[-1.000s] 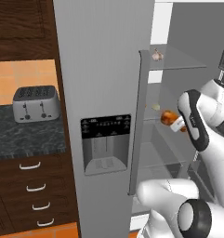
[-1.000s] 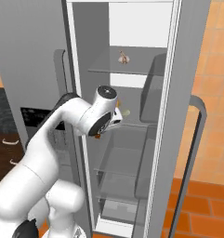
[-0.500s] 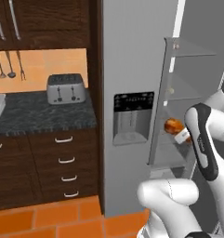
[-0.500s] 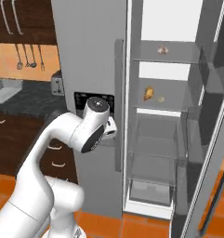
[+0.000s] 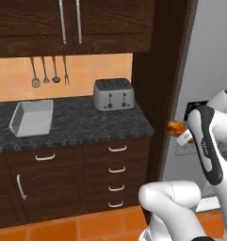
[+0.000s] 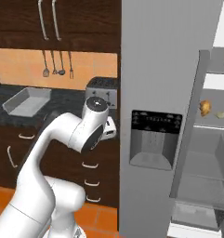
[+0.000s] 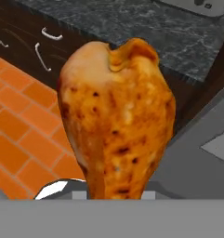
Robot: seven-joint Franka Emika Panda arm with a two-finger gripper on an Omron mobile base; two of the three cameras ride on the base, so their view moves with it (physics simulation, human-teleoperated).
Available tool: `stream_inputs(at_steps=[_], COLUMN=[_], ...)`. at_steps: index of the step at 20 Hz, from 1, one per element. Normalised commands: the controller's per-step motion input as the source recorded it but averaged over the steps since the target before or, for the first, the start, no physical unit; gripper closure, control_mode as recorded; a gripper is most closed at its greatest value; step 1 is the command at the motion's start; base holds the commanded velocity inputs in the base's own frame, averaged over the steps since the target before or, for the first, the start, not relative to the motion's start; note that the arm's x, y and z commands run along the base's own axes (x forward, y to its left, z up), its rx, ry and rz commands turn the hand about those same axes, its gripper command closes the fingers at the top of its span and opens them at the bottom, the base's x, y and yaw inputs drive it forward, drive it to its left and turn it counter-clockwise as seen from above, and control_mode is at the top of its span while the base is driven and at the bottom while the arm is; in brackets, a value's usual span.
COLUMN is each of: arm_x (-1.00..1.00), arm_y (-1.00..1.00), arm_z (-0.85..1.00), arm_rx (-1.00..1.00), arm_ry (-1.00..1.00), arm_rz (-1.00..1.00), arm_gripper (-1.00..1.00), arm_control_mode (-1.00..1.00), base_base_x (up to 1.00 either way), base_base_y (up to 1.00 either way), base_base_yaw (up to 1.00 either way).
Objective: Place one garlic and one chicken drumstick in each tupperware on the nearby counter, to pack two identical lunches.
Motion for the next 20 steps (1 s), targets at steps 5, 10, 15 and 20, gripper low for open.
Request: stream_inputs(at_steps=[5, 10, 15, 20], arm_x=[0.00, 0.00, 0.00, 0.00], arm_y=[0.00, 0.00, 0.00, 0.00], arm_z=[0.00, 0.00, 0.00, 0.00], arm_rx=[0.00, 0.00, 0.00, 0.00], arm_ry=[0.00, 0.00, 0.00, 0.00], arm_rz=[0.00, 0.00, 0.00, 0.00], arm_gripper=[1.00, 1.00, 1.00, 1.00], arm_control_mode=[1.00, 1.00, 1.00, 1.00], base_base_x=[0.94, 0.77, 0.62, 0.53], base_base_y=[1.00, 1.00, 1.00, 1.00], base_base_yaw=[-0.01, -0.01, -0.04, -0.05])
